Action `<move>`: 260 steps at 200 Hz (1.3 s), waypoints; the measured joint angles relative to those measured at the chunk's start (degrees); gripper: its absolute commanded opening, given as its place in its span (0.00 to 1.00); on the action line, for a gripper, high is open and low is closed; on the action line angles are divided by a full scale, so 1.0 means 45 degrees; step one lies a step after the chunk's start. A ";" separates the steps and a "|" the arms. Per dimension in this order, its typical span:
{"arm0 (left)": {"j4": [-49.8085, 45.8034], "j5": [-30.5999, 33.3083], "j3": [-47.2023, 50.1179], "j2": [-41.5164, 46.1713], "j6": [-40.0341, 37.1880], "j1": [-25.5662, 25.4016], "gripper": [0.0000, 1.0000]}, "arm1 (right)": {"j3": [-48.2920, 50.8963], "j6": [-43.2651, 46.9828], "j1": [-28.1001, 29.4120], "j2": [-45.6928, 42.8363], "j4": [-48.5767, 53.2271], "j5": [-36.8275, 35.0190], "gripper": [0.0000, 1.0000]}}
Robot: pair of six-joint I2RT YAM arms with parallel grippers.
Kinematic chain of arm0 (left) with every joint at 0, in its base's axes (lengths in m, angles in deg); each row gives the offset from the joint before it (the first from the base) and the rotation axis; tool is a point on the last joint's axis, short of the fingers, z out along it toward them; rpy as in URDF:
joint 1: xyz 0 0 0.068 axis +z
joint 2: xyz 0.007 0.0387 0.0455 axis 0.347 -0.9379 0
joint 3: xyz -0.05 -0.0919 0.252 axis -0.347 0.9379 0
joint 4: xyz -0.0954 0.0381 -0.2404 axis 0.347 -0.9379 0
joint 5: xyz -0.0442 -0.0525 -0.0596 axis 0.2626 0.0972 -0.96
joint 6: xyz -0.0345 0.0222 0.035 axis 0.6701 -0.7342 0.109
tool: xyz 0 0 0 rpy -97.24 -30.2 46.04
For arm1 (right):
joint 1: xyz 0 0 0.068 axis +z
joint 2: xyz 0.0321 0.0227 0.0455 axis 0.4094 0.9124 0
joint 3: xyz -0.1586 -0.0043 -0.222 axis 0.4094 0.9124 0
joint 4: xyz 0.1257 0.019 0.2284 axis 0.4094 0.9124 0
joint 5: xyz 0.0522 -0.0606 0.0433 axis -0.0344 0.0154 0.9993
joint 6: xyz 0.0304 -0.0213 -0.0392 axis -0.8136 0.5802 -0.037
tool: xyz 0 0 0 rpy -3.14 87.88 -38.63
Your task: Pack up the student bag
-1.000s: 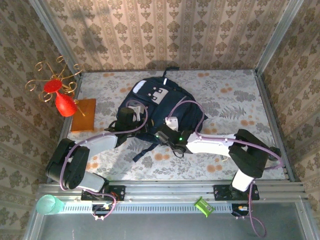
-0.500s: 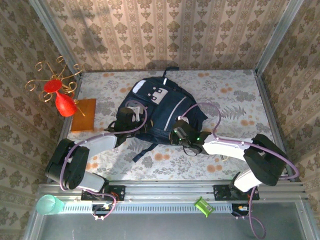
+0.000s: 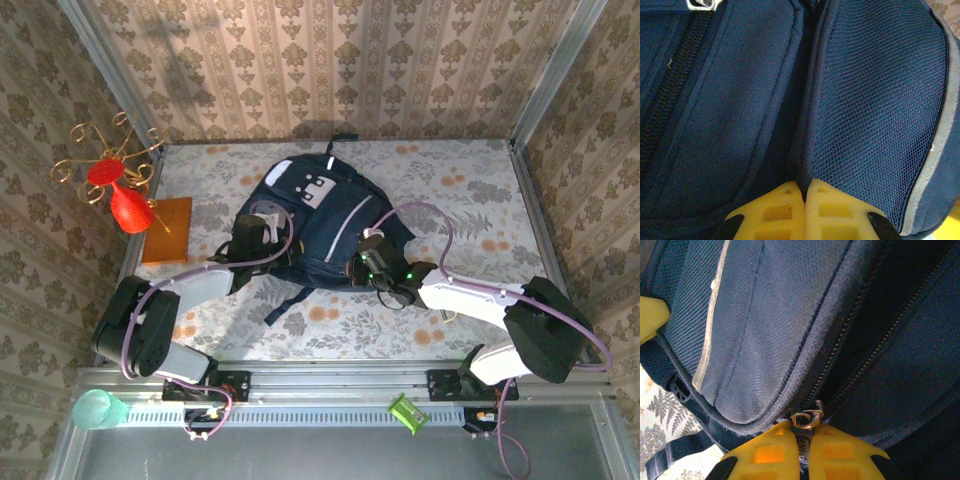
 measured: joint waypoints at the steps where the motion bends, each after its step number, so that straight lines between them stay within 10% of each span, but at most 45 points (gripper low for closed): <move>1: -0.0010 -0.0005 0.0000 0.0000 0.0000 0.0005 0.00 | 0.0000 0.0005 0.0010 0.0000 0.0000 -0.0010 0.18; 122: -0.0155 0.0024 0.0000 0.0000 -0.0034 0.0107 0.00 | -0.0675 0.1248 0.0364 0.0913 0.1049 -0.1763 0.30; 178: -0.0146 0.0015 0.0000 0.0000 -0.0053 0.0107 0.00 | -0.0675 0.2254 0.0306 0.0933 0.0894 -0.1622 0.00; 260: -0.1345 -0.0053 -0.0491 0.0612 -0.0928 0.0491 0.00 | -0.0267 0.2283 -0.0903 -0.0680 0.0704 0.0131 0.00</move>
